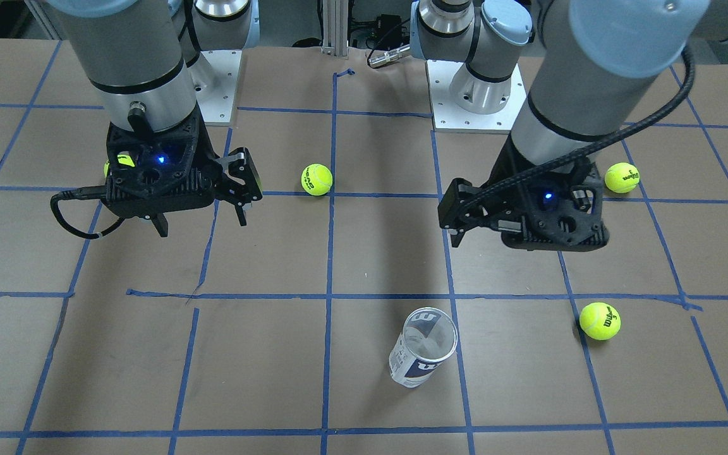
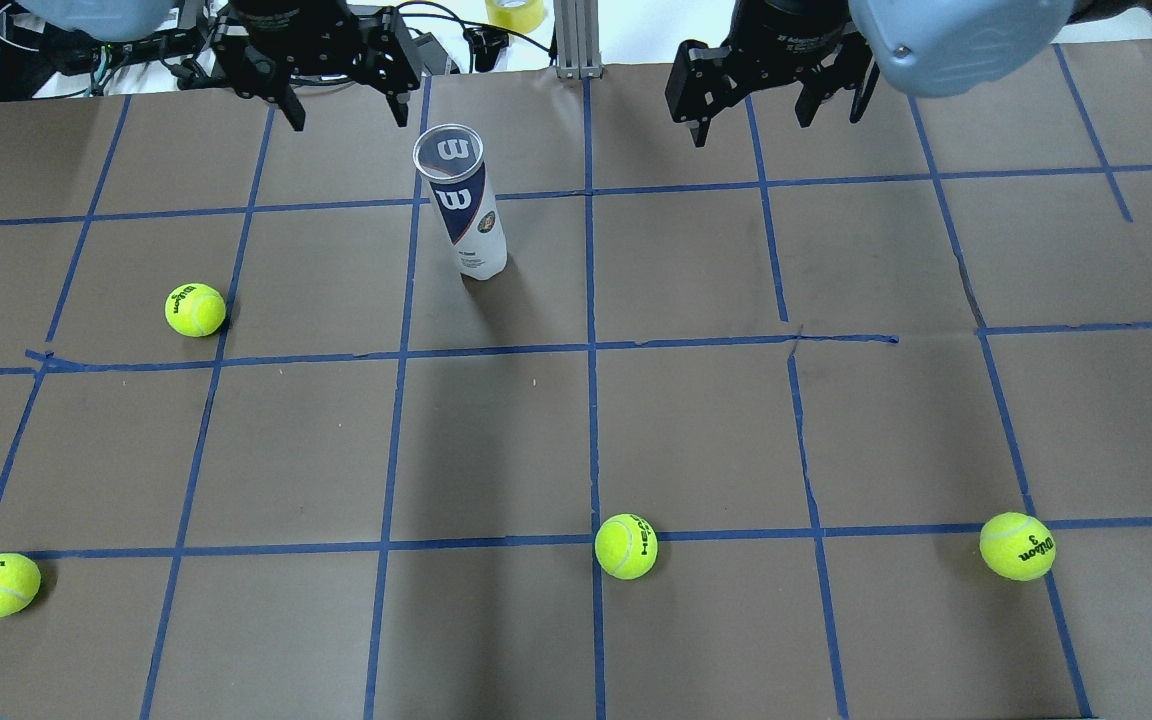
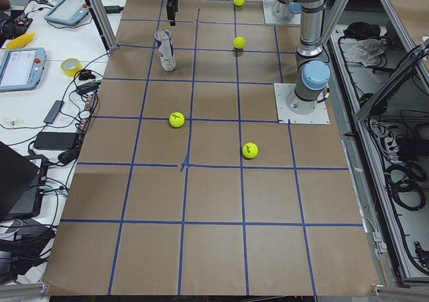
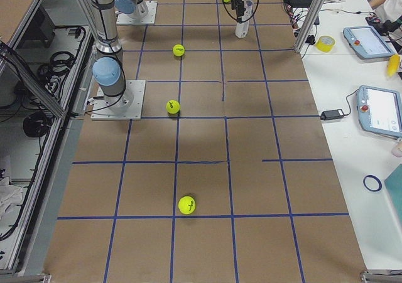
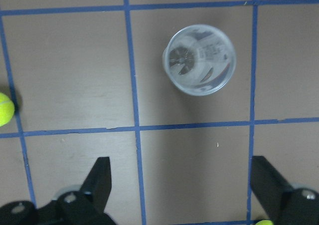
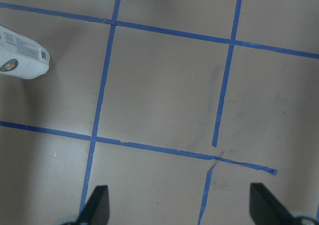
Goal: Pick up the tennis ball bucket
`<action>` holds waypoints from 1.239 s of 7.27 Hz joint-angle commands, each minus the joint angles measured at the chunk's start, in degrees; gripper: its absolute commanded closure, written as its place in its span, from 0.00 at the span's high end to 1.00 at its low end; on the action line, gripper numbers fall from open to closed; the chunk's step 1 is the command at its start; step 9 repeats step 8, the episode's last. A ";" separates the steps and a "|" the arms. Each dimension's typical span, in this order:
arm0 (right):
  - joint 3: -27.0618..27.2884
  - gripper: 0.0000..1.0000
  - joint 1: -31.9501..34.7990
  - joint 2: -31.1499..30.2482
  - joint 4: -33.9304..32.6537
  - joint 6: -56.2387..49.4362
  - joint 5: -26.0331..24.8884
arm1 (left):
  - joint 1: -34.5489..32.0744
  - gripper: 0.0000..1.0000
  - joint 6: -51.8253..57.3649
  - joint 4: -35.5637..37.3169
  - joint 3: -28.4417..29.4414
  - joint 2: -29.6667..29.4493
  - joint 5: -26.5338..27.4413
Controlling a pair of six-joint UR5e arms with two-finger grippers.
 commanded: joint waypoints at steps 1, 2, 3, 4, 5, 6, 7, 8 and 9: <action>0.00 1.00 0.00 0.00 0.04 0.01 0.29 | 4.46 1.00 4.25 0.19 -7.46 5.94 -0.28; -0.09 1.00 -0.17 0.00 -0.05 0.01 -0.06 | 5.78 1.00 5.75 1.06 -9.94 8.15 -0.19; -0.09 1.00 -1.30 0.00 0.13 0.01 0.37 | 6.05 1.00 5.76 0.90 -11.36 9.65 0.16; -0.09 1.00 -2.10 -0.26 1.70 0.01 -0.14 | 6.05 1.00 5.76 1.07 -13.20 10.88 0.25; -0.09 1.00 -2.28 -0.44 1.97 -0.08 -0.15 | 6.32 1.00 5.76 1.25 -13.65 11.42 0.25; 0.00 1.00 -2.28 -0.53 2.15 0.00 -0.24 | 6.41 1.00 5.76 1.16 -13.74 11.42 0.34; 0.00 1.00 -2.37 -0.53 2.15 -0.08 -0.32 | 6.41 1.00 5.76 1.16 -13.75 11.51 0.42; 0.09 1.00 -2.37 -0.61 2.24 -0.08 -0.33 | 6.32 1.00 5.76 1.16 -13.83 11.51 0.42; 0.09 1.00 -2.37 -0.61 2.24 -0.08 -0.33 | 6.32 1.00 5.76 1.16 -13.83 11.51 0.42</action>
